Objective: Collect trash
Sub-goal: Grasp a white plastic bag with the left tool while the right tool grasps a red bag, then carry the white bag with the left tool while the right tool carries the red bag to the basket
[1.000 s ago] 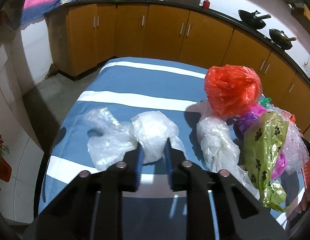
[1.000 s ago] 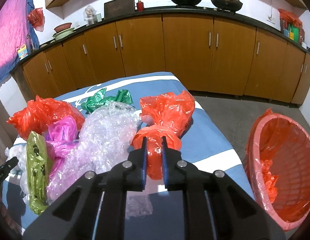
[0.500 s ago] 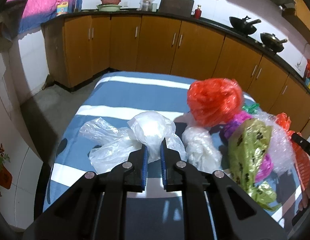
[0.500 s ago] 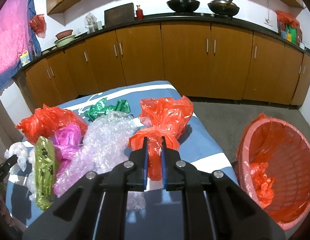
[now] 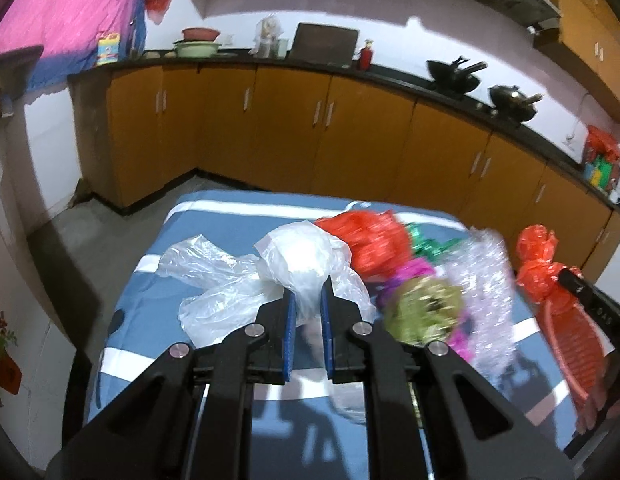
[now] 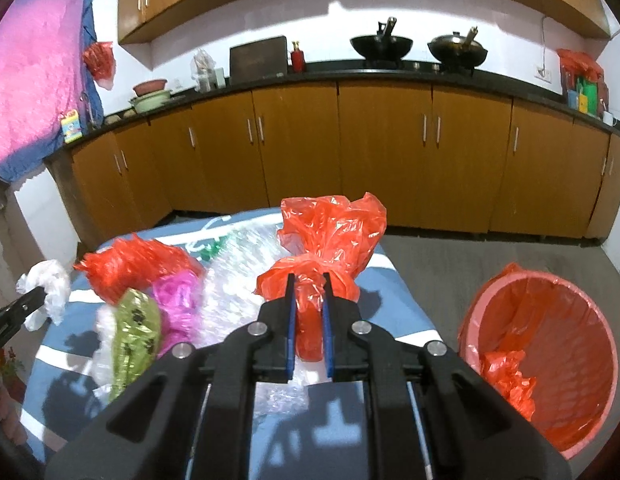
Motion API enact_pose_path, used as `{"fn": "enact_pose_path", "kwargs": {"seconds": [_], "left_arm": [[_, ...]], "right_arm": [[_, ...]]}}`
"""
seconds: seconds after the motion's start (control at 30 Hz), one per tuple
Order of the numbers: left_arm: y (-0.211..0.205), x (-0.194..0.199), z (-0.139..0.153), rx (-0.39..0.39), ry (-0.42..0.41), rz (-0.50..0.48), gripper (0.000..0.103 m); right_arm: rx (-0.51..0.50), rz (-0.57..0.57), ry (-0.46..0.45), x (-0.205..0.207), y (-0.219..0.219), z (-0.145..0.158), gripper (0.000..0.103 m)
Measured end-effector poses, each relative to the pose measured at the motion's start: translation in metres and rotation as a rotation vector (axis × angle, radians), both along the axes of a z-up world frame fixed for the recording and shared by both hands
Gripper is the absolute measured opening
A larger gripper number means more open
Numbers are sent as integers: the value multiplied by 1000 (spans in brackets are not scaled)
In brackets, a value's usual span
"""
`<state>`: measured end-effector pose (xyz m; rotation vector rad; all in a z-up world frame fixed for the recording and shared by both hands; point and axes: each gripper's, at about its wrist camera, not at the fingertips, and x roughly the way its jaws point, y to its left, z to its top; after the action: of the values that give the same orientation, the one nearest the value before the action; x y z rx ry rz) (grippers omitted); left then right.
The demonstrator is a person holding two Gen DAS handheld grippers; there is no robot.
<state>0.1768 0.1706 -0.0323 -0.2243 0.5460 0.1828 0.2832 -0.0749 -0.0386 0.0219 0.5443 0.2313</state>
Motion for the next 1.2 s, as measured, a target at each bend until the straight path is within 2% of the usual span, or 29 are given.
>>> {"fn": "enact_pose_path", "kwargs": {"seconds": [0.37,0.63,0.97,1.2], "left_arm": [[-39,-5,28,6,-71,-86,11],[-73,-17,43,-6,-107,-157,11],[-157,-13,41,-45,-110,-350,11],[-224,3,38,-53,-101,-489,11]], "right_arm": [[39,10,-46,-26,-18,26,12],[41,20,-91,-61,-44,42,12],[7,-87,-118,-105,-121,43,12],[10,-189,-103,-116,-176,35,12]]}}
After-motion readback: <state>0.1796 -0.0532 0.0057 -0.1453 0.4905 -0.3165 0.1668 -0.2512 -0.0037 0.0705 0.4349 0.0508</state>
